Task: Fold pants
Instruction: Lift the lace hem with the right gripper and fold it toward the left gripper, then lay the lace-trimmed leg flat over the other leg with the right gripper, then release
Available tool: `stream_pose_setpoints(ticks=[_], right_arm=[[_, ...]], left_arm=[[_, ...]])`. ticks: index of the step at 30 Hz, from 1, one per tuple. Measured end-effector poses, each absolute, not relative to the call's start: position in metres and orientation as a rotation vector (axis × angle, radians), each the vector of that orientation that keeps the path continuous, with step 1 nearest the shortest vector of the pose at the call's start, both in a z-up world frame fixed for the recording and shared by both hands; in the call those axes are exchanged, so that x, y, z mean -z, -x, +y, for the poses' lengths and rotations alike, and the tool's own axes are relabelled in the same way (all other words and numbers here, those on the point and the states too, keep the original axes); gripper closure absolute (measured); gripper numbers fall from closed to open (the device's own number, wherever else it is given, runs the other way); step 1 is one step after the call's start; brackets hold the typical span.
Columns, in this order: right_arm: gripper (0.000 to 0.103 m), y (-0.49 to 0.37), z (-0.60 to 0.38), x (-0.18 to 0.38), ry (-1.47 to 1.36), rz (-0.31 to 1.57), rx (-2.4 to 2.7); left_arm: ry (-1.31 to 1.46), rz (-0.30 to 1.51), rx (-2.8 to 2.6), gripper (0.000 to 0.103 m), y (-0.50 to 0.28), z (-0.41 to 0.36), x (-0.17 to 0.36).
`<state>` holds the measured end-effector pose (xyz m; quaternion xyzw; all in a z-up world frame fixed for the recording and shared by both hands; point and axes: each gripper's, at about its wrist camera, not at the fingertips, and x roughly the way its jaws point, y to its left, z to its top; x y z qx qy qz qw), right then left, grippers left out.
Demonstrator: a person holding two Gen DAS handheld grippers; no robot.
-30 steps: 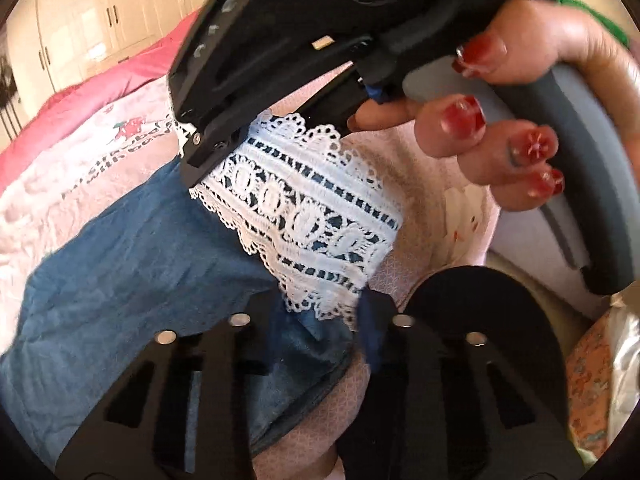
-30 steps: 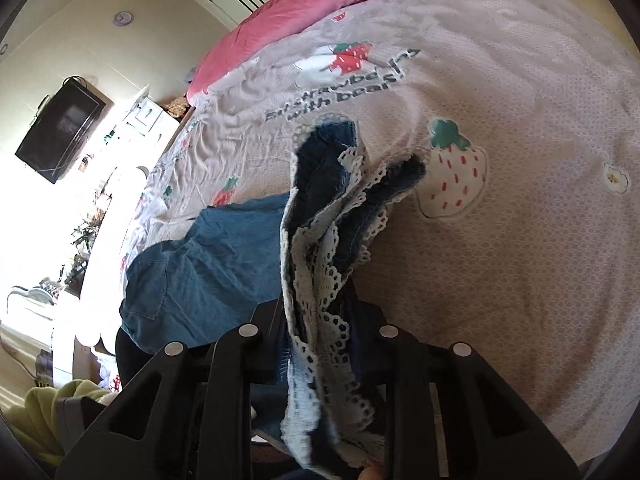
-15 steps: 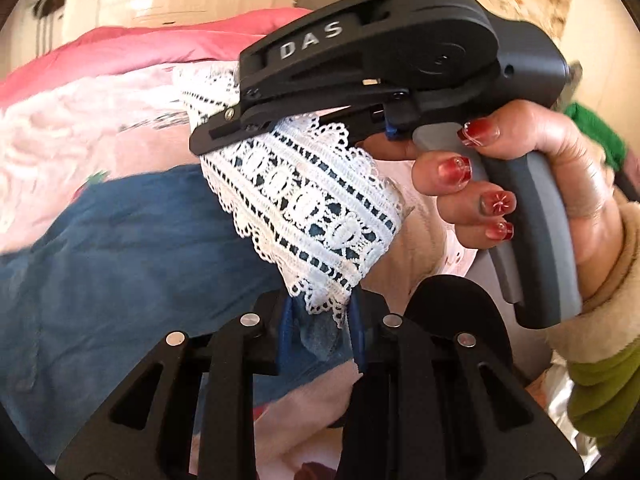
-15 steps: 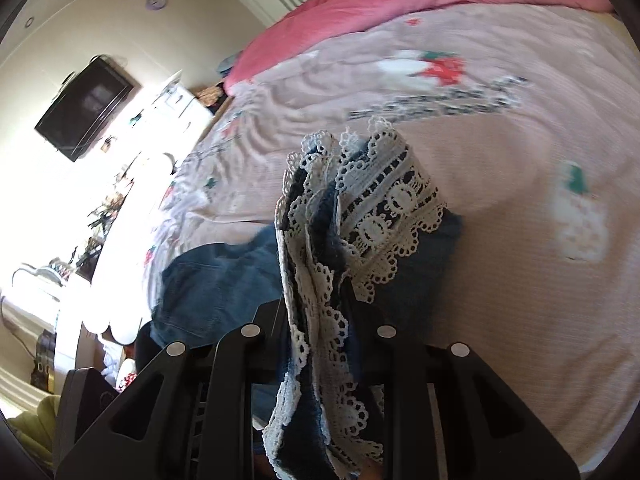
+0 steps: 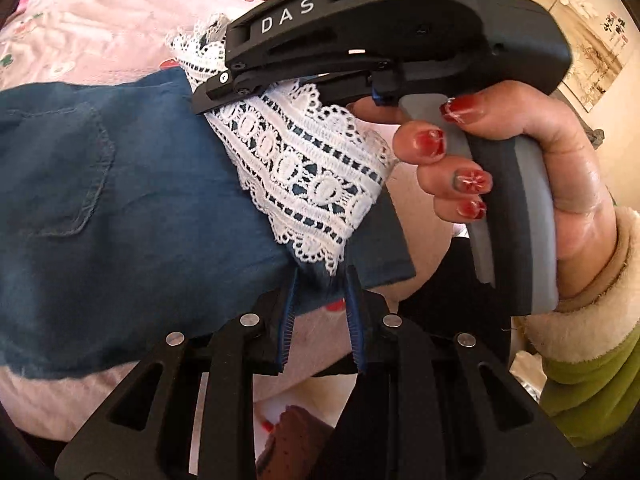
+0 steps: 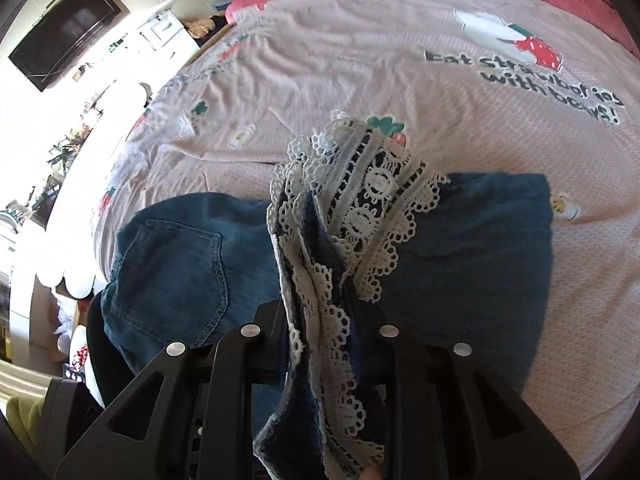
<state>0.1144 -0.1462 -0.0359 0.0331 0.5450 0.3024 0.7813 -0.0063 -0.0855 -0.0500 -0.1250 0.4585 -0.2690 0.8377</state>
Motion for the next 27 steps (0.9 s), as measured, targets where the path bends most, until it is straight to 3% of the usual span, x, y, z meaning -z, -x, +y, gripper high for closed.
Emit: stream_pose_setpoints(ticks=[2, 4, 6, 14, 21, 27], right_arm=[[0.065, -0.113, -0.146, 0.032, -0.114, 1.178, -0.698], [0.055, -0.111, -0.145, 0.03, -0.124, 1.182, -0.718], [0.046, -0.106, -0.14, 0.025, -0.113, 1.173, -0.748], [0.045, -0.095, -0.155, -0.009, -0.104, 1.067, -0.79], [0.041, -0.115, -0.171, -0.026, 0.029, 0.954, -0.654], [0.038, -0.145, -0.145, -0.018, 0.152, 0.927, -0.634]], left_arm=[[0.261, 0.96, 0.564, 0.086, 0.011, -0.083, 0.047], [0.266, 0.95, 0.56, 0.074, 0.019, -0.078, 0.043], [0.261, 0.938, 0.549, 0.069, 0.019, -0.078, 0.039], [0.222, 0.887, 0.491, 0.061, 0.037, -0.061, 0.019], [0.163, 0.772, 0.428, 0.048, 0.046, -0.045, -0.003], [0.127, 0.807, 0.421, 0.047, 0.017, -0.044, -0.006]])
